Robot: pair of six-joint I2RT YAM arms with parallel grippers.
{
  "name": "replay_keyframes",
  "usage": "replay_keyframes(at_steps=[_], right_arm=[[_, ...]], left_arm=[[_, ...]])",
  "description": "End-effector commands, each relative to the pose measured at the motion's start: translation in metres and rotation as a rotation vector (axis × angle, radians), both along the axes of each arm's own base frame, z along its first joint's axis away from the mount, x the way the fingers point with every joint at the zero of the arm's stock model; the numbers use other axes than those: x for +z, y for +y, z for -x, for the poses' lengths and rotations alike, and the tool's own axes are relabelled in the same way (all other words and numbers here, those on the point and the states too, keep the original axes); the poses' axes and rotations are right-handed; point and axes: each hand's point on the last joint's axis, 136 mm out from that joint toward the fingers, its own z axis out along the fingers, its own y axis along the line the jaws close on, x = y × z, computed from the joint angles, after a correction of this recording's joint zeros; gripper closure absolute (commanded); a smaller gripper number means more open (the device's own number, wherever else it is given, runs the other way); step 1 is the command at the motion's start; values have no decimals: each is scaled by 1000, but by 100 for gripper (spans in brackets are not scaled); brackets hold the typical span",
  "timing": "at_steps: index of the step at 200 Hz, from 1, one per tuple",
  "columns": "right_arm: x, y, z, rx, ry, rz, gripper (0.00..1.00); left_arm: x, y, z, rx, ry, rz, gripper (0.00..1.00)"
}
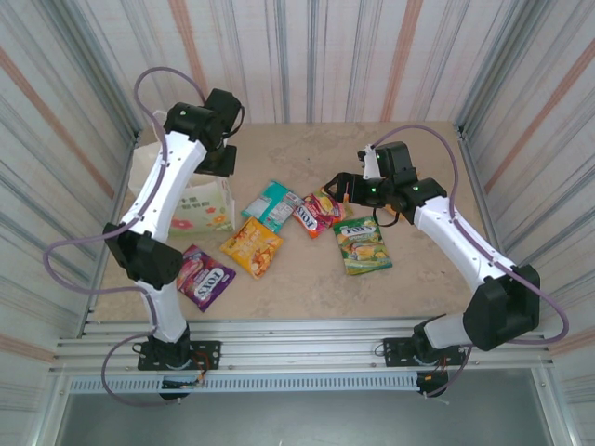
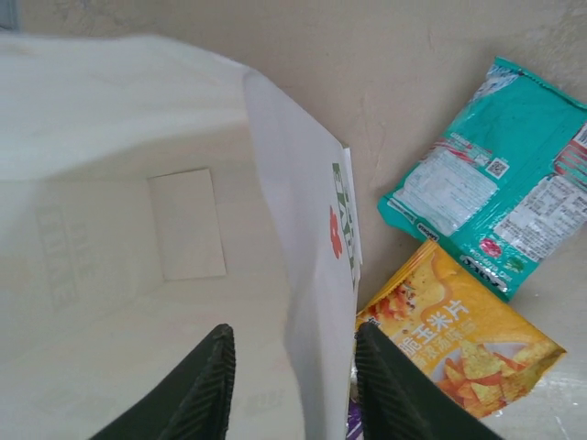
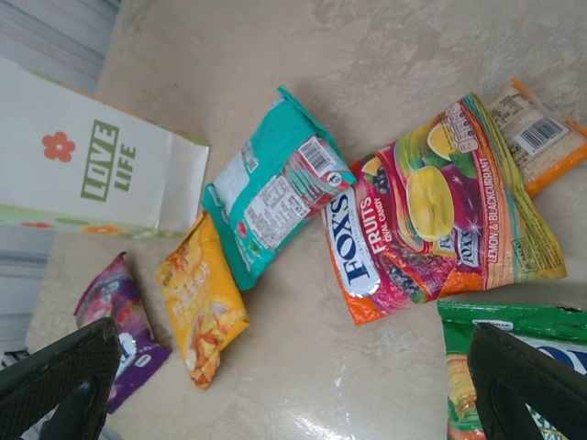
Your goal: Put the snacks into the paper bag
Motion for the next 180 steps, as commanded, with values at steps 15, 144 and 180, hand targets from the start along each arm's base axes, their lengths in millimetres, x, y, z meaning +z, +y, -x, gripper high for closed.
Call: replay_keyframes(at_steps=[15, 144, 180], right_arm=[[4, -6, 10, -9, 0, 20, 1], [-52, -123, 8, -219, 293, 5, 21], [-82, -173, -16, -327, 338, 42, 19]], left_arm=[[41, -6, 15, -12, -101, 58, 52], [40, -184, 54, -438, -115, 477, 54], [9, -229, 63, -473, -40, 543, 55]])
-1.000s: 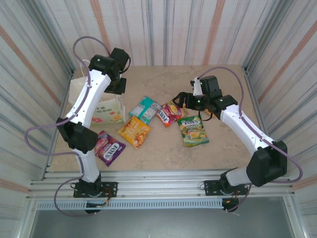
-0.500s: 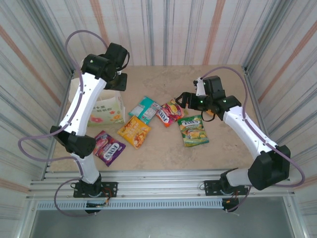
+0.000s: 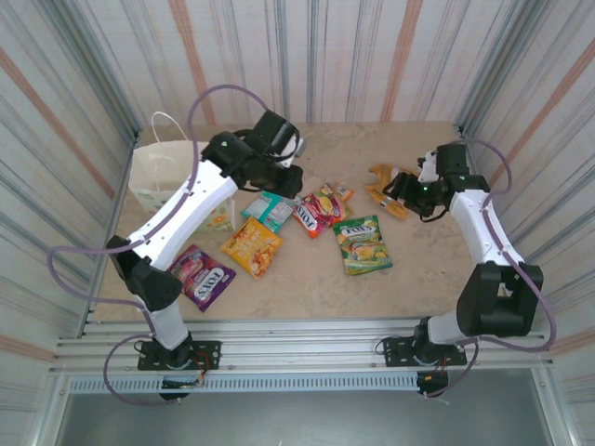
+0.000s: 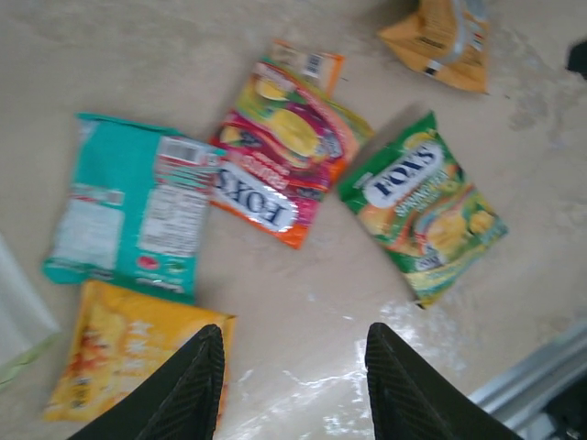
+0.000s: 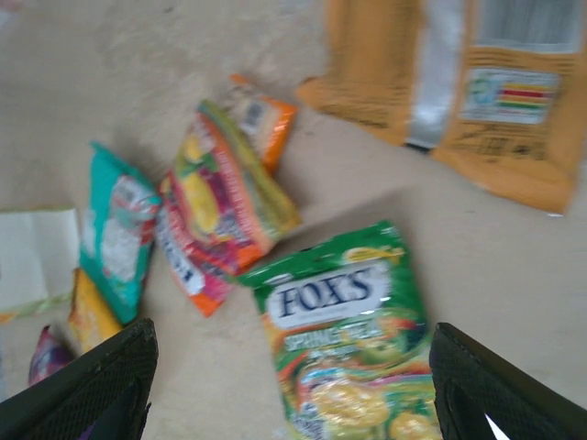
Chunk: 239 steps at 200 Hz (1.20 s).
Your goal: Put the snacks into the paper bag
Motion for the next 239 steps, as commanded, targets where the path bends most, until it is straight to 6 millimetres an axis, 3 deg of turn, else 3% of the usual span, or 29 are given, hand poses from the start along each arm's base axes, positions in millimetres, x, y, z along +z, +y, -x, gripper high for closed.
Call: replay_keyframes(at_steps=[1, 37, 66, 117, 183, 239], right_arm=[[-29, -22, -3, -11, 77, 17, 19], [-51, -51, -45, -51, 97, 79, 12], [-70, -72, -80, -79, 113, 68, 19], [-93, -93, -125, -114, 119, 5, 27], [-114, -83, -157, -93, 103, -135, 43], [-126, -79, -156, -77, 113, -158, 62]], left_arm=[[-4, -38, 1, -33, 29, 116, 55], [-20, -63, 2, -63, 89, 159, 56], [-25, -71, -3, -70, 92, 172, 56], [-34, -80, -13, -89, 98, 151, 56], [-40, -84, -26, -78, 113, 156, 57], [-43, -85, -29, -72, 122, 159, 57]])
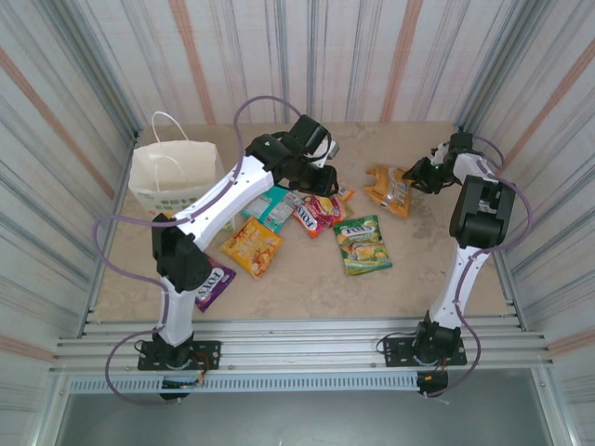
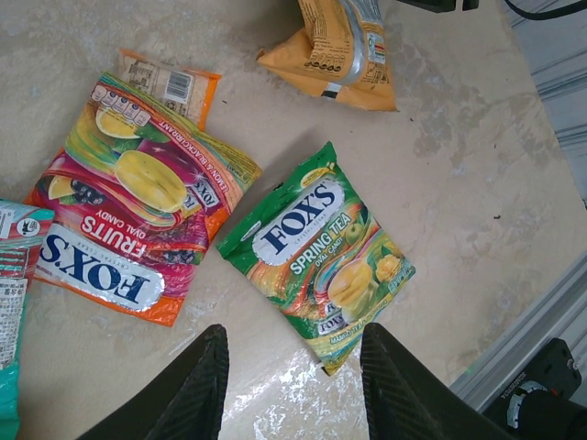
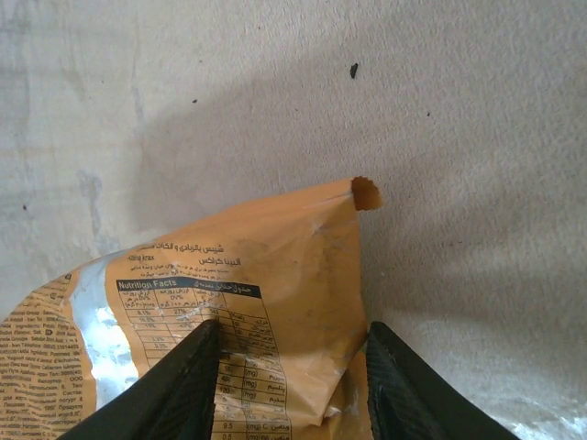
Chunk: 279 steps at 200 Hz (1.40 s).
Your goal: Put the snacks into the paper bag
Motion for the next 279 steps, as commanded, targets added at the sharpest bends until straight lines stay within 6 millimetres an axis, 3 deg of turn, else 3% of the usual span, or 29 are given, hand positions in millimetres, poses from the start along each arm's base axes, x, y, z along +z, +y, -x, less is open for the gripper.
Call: replay_keyframes(at_steps=[1, 48, 76, 134, 183, 211, 243, 279], right_arm=[[0, 5, -2, 13, -6, -30, 62], [13, 5, 1, 21, -54, -16, 94], [25, 7, 7, 27, -77, -5, 100], [49, 11, 34, 64, -60, 65, 89], [50, 17, 59, 84, 0, 140, 59], [64, 36, 67, 157, -10, 243, 46], [80, 62, 71, 247, -37, 374, 44], [78, 89, 68, 338, -24, 467, 44]], left_arm=[[0, -1, -2, -4, 13, 5, 57], [3, 0, 0, 1, 10, 6, 57], [5, 2, 2, 7, 10, 8, 57], [-2, -9, 1, -3, 36, 51, 57], [-7, -21, 2, -17, 53, 81, 58], [-6, -19, 2, -15, 48, 80, 58], [-6, -17, 2, -10, 43, 75, 58], [-7, -14, 4, -7, 41, 68, 57]])
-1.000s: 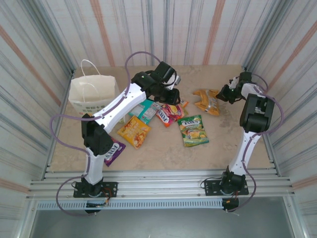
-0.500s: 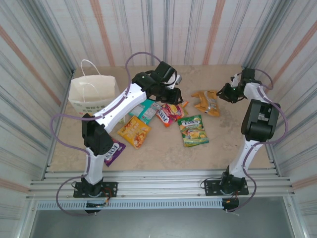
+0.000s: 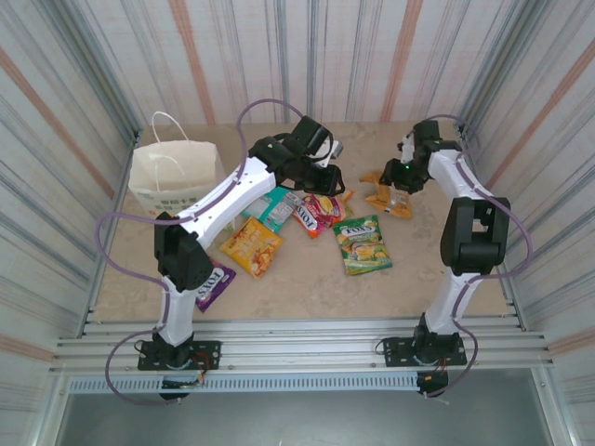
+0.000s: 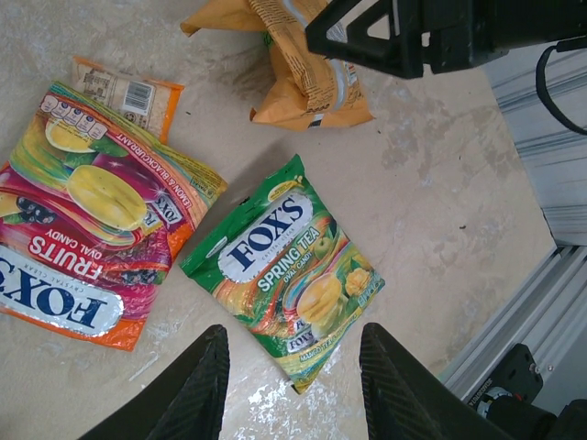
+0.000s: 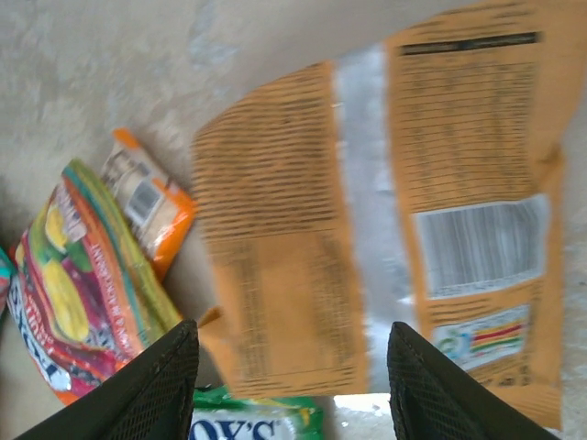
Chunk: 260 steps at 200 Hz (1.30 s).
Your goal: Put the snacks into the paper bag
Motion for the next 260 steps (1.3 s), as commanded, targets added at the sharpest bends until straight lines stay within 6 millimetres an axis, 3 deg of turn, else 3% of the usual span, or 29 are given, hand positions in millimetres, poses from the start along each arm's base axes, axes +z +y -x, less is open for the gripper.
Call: replay_keyframes(at_steps=[1, 59, 76, 104, 150, 176, 212, 260], right_arm=[[4, 0, 2, 45, 15, 121, 44], [-35, 23, -4, 78, 124, 84, 43], [-46, 26, -5, 80, 150, 88, 39], [-62, 22, -5, 100, 178, 207, 35], [-80, 18, -8, 121, 197, 331, 41], [-80, 20, -10, 139, 188, 370, 49], [-74, 26, -10, 166, 177, 414, 43], [-65, 23, -13, 175, 154, 443, 67]], left_arm=[[-3, 1, 6, 1, 15, -6, 57], [-6, 10, 6, 14, 12, -24, 57], [-6, 12, 5, 19, 14, -25, 57], [-8, 13, 5, 22, 15, -29, 57], [-10, 15, 6, 24, 18, -35, 57], [-11, 16, 7, 24, 23, -36, 57], [-11, 14, 7, 20, 26, -30, 57], [-9, 17, 8, 21, 20, -33, 57]])
